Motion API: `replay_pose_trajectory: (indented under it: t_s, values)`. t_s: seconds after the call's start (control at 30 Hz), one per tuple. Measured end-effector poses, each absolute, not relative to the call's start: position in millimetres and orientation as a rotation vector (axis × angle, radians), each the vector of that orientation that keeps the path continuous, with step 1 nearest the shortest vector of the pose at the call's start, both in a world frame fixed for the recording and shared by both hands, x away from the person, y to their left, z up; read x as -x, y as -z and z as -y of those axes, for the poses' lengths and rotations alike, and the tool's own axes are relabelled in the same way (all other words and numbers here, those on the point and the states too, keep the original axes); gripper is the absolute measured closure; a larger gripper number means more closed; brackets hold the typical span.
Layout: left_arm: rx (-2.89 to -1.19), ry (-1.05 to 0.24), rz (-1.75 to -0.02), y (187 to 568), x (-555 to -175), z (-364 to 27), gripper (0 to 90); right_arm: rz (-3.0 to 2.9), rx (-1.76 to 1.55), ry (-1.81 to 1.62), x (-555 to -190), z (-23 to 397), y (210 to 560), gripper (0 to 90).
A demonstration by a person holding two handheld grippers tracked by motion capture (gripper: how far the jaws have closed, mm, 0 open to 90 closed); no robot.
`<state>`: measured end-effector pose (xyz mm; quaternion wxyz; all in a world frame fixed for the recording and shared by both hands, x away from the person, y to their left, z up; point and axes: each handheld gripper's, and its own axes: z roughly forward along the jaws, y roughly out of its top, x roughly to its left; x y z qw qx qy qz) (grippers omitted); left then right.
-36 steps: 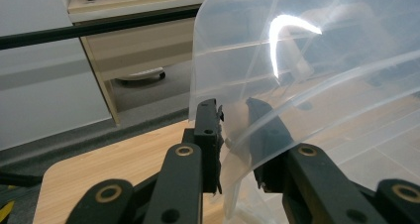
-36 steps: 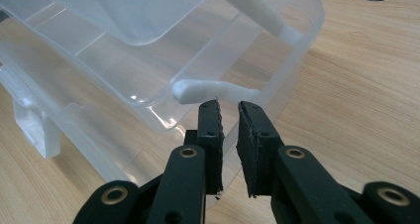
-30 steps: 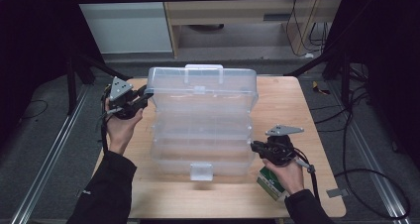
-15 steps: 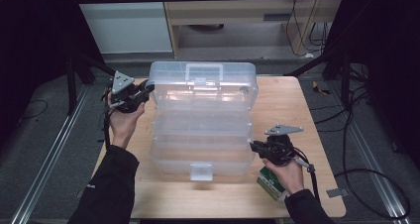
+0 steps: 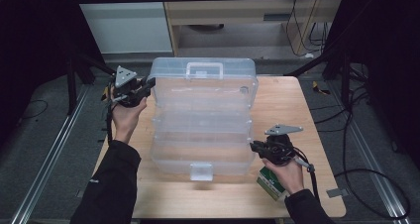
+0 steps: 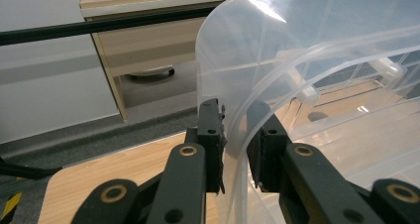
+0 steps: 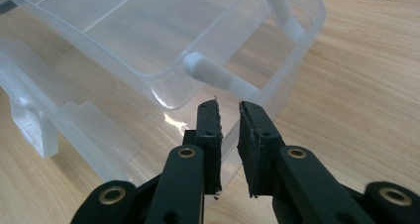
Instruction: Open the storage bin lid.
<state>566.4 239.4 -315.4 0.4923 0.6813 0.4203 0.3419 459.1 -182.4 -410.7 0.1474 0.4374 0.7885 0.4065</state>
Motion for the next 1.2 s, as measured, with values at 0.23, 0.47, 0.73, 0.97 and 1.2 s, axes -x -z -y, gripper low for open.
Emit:
replay_pose_trajectory:
  t_s: [0.23, 0.47, 0.73, 0.97, 1.2]
  values:
    - [-1.652, -0.832, -1.035, 313.9, -575.3, -236.5, 77.2, -2.266, -1.252, -1.15, -458.9, 180.9, 410.6, 78.8]
    - [-1.648, -0.829, -1.051, 313.6, -583.9, -235.0, 77.7, -2.271, -1.25, -1.154, -459.7, 181.4, 410.6, 78.6]
    - [-1.646, -0.833, -1.065, 313.9, -592.7, -233.1, 78.0, -2.279, -1.249, -1.144, -460.2, 181.0, 409.9, 78.6]
    - [-1.643, -0.832, -1.077, 314.3, -598.9, -231.9, 78.1, -2.277, -1.244, -1.135, -461.5, 181.3, 409.7, 78.7]
    - [-1.644, -0.838, -1.087, 315.3, -607.3, -230.3, 78.2, -2.281, -1.251, -1.14, -462.0, 181.6, 409.6, 78.5]
